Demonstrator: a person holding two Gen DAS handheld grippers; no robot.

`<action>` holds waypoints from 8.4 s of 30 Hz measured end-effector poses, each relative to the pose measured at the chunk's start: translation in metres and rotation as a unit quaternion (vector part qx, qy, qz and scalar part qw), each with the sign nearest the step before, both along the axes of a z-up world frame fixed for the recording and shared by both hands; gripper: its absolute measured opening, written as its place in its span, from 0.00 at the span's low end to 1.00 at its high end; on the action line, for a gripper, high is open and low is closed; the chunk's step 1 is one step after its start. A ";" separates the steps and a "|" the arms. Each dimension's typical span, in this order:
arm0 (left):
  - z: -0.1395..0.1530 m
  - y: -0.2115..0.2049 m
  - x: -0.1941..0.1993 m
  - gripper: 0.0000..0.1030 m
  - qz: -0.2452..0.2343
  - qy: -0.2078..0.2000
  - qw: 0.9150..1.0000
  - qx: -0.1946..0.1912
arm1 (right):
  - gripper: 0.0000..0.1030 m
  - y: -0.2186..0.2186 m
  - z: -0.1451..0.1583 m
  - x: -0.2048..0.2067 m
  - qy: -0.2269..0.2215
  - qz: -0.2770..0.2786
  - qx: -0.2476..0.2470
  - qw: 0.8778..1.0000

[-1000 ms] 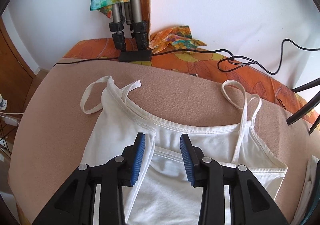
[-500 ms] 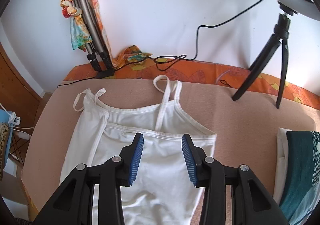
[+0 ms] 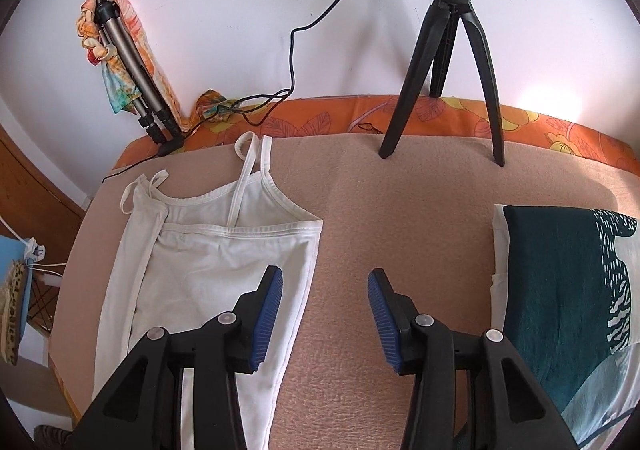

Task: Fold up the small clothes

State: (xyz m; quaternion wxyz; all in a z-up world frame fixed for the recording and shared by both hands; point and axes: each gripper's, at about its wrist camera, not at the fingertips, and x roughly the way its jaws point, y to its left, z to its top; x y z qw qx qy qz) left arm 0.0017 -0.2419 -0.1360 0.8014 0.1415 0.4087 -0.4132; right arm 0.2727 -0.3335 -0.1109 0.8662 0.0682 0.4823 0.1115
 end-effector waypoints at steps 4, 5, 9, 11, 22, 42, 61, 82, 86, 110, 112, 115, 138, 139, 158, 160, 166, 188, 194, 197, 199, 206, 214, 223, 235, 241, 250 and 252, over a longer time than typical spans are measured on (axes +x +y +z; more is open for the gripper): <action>-0.007 -0.006 0.005 0.45 0.019 -0.004 1.000 0.004 | 0.46 -0.001 -0.010 0.008 0.006 0.010 0.010 1.000; -0.008 -0.006 0.006 0.45 0.027 -0.007 1.000 0.002 | 0.46 0.001 -0.013 0.011 0.008 0.013 0.012 1.000; -0.015 -0.003 0.010 0.44 0.078 0.003 0.997 -0.024 | 0.46 0.007 -0.025 0.024 0.014 0.021 0.023 0.999; -0.018 0.000 0.008 0.38 0.093 -0.002 0.995 -0.036 | 0.46 0.010 -0.033 0.031 0.019 0.021 0.031 0.999; -0.014 0.020 0.013 0.04 0.123 0.018 0.988 -0.097 | 0.24 0.026 -0.052 0.050 0.032 0.029 0.037 0.998; 0.006 0.058 0.000 0.04 0.174 -0.008 0.975 -0.142 | 0.01 0.089 -0.004 0.051 -0.003 0.040 -0.051 0.998; -0.012 0.136 0.003 0.04 0.260 0.017 0.952 -0.161 | 0.01 0.208 -0.028 0.058 0.006 0.083 -0.115 0.990; 0.011 0.169 -0.019 0.17 0.260 0.023 0.956 -0.132 | 0.32 0.160 0.012 -0.002 -0.020 0.066 -0.028 0.997; 0.021 0.202 -0.019 0.20 0.269 0.035 0.955 -0.120 | 0.34 0.128 0.019 -0.072 -0.011 0.067 -0.021 0.997; -0.015 0.235 0.036 0.21 0.287 0.199 0.922 -0.167 | 0.30 0.102 -0.062 -0.263 0.110 0.103 0.150 0.977; -0.014 0.234 0.037 0.04 0.283 0.189 0.926 -0.164 | 0.22 0.109 -0.061 -0.263 0.106 0.112 0.141 0.978; -0.006 0.239 0.033 0.04 0.284 0.167 0.930 -0.162 | 0.03 0.113 -0.059 -0.266 0.099 0.116 0.122 0.981; -0.022 0.248 0.031 0.05 0.263 0.196 0.931 -0.158 | 0.07 0.108 -0.067 -0.263 0.115 0.132 0.172 0.969; -0.019 0.248 0.031 0.05 0.261 0.195 0.931 -0.163 | 0.05 0.107 -0.069 -0.263 0.118 0.133 0.179 0.968; 0.027 0.256 0.085 0.04 0.278 0.159 0.921 -0.221 | 0.02 0.087 -0.022 -0.205 0.062 0.101 0.250 0.961; 0.030 0.255 0.097 0.04 0.281 0.151 0.922 -0.218 | 0.02 0.087 -0.020 -0.195 0.056 0.097 0.248 0.962; 0.029 0.249 0.131 0.04 0.291 0.142 0.921 -0.215 | 0.02 0.092 -0.017 -0.164 0.043 0.087 0.238 0.966; 0.006 0.241 0.187 0.18 0.343 0.135 0.919 -0.141 | 0.19 0.095 -0.037 -0.101 0.052 0.034 0.196 0.979; 0.018 0.246 0.169 0.22 0.322 0.090 0.935 -0.119 | 0.38 0.091 -0.016 -0.111 0.009 0.051 0.143 0.988; 0.012 0.243 0.163 0.23 0.315 0.095 0.939 -0.102 | 0.37 0.096 -0.023 -0.117 0.021 0.061 0.124 0.990; 0.005 0.240 0.161 0.22 0.308 0.104 0.942 -0.089 | 0.36 0.102 -0.033 -0.119 0.037 0.066 0.108 0.991; -0.015 0.222 0.151 0.23 0.298 0.056 0.953 0.009 | 0.35 0.123 -0.047 -0.132 0.038 0.089 0.001 0.995; 0.015 0.210 0.135 0.24 0.268 -0.016 0.963 -0.019 | 0.32 0.127 -0.024 -0.150 -0.022 0.105 -0.016 0.994; -0.009 0.148 0.141 0.24 0.190 -0.009 0.982 0.005 | 0.29 0.153 -0.038 -0.131 -0.024 0.138 0.009 0.990; -0.008 0.199 0.160 0.44 0.260 -0.019 0.965 0.017 | 0.25 0.122 -0.048 -0.124 0.005 0.096 -0.018 0.995; 0.010 0.233 0.189 0.44 0.289 -0.012 0.957 -0.035 | 0.32 0.105 -0.025 -0.111 -0.014 0.081 0.004 0.997; 0.019 0.250 0.247 0.50 0.279 0.044 0.954 -0.103 | 0.44 0.092 -0.015 -0.052 -0.026 0.097 0.056 0.993; 0.013 0.252 0.262 0.52 0.285 0.068 0.949 -0.113 | 0.44 0.090 -0.020 -0.032 -0.016 0.095 0.072 0.993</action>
